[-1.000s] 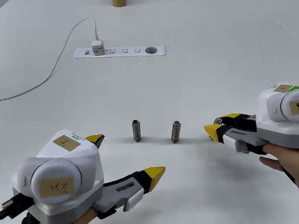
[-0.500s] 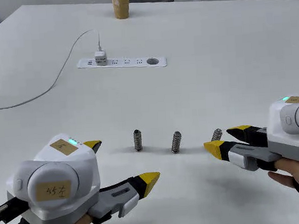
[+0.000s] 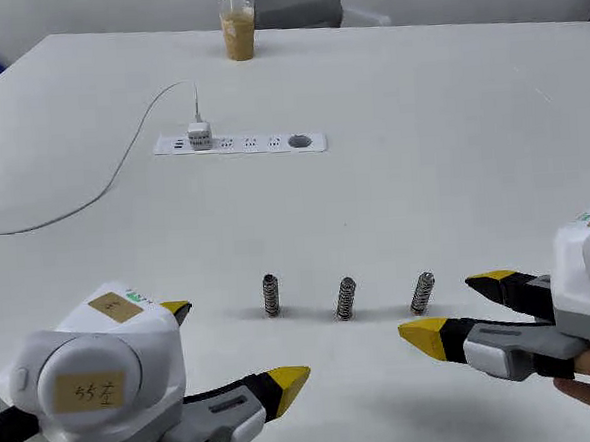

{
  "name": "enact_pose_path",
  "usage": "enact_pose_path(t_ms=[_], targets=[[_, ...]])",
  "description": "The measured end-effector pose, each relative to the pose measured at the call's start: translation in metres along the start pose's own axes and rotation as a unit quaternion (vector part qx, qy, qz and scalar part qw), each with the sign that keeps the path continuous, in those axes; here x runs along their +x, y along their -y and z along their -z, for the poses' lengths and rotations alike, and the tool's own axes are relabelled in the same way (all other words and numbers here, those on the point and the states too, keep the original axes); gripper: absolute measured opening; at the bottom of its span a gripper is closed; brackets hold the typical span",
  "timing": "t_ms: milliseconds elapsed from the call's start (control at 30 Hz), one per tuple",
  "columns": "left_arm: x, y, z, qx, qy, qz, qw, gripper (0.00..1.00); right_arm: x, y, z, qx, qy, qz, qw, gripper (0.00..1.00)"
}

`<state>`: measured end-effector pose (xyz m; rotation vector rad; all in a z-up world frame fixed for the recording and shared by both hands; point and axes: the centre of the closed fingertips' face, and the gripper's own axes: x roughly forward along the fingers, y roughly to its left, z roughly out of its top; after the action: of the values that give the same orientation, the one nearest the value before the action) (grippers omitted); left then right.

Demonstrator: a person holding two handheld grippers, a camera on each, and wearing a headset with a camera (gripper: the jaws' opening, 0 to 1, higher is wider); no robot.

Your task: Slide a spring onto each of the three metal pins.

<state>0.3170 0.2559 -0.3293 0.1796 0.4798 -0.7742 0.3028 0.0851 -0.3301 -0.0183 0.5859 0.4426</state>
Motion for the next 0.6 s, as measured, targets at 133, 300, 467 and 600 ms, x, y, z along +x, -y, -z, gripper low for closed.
enact_pose_path(t_ms=[133, 300, 467, 600], targets=[[-0.004, 0.002, 0.001, -0.008, -0.003, 0.002, 1.0000, 0.83, -0.005, -0.004, 0.003, 0.002, -0.003, -0.005, 1.0000, 0.68], [-0.009, 0.004, 0.001, -0.002, -0.005, 0.003, 1.0000, 0.85, -0.011, -0.009, 0.006, 0.001, -0.007, -0.008, 0.9999, 0.73], [-0.013, 0.006, 0.000, -0.001, -0.007, 0.002, 1.0000, 0.87, -0.018, -0.014, 0.009, 0.004, -0.008, -0.008, 0.9999, 0.76], [-0.017, 0.007, -0.001, -0.001, -0.006, 0.003, 1.0000, 0.89, -0.022, -0.015, 0.012, 0.003, -0.009, -0.005, 0.9999, 0.78]])
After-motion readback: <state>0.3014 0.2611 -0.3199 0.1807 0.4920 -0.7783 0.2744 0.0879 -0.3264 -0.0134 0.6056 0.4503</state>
